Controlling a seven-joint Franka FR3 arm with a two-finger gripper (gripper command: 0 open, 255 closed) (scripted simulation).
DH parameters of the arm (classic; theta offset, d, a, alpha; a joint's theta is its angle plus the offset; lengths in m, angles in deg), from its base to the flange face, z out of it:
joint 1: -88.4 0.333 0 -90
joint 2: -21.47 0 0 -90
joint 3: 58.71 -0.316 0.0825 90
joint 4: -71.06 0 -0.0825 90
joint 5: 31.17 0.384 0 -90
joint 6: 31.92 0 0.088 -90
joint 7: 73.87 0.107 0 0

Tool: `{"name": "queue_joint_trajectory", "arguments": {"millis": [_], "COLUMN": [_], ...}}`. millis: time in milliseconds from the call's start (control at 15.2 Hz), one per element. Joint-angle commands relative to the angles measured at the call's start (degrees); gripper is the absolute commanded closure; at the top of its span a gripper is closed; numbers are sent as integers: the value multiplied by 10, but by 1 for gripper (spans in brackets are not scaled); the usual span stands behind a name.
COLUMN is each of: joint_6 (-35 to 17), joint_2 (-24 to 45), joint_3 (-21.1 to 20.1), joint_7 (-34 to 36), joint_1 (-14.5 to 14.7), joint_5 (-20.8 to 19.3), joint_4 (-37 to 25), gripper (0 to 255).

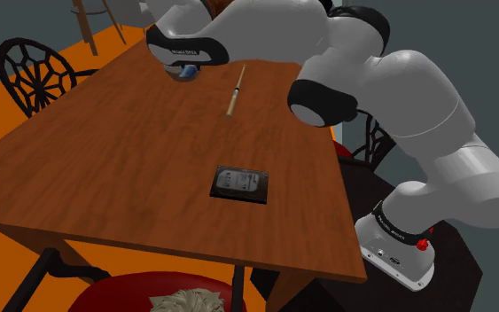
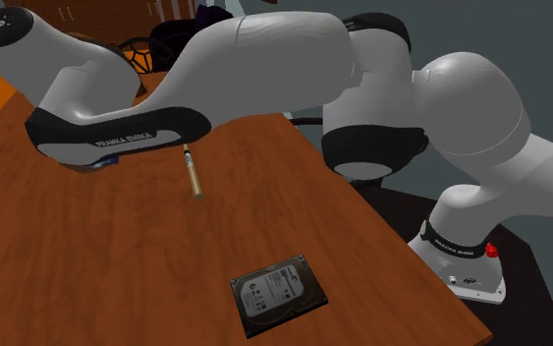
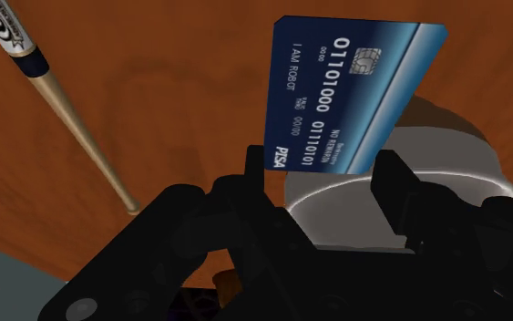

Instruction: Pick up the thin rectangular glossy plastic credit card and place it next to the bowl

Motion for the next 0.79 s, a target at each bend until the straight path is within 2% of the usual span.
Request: {"name": "queue_joint_trajectory", "arguments": {"millis": [0,726], "joint_6": [-13,-74], "joint_2": [-4,-33], "joint_3": [-1,-10], "joint_7": [3,20], "joint_1": [2,9], "joint_5": [1,8], "joint_4": [11,54], "gripper": [255,255]}}
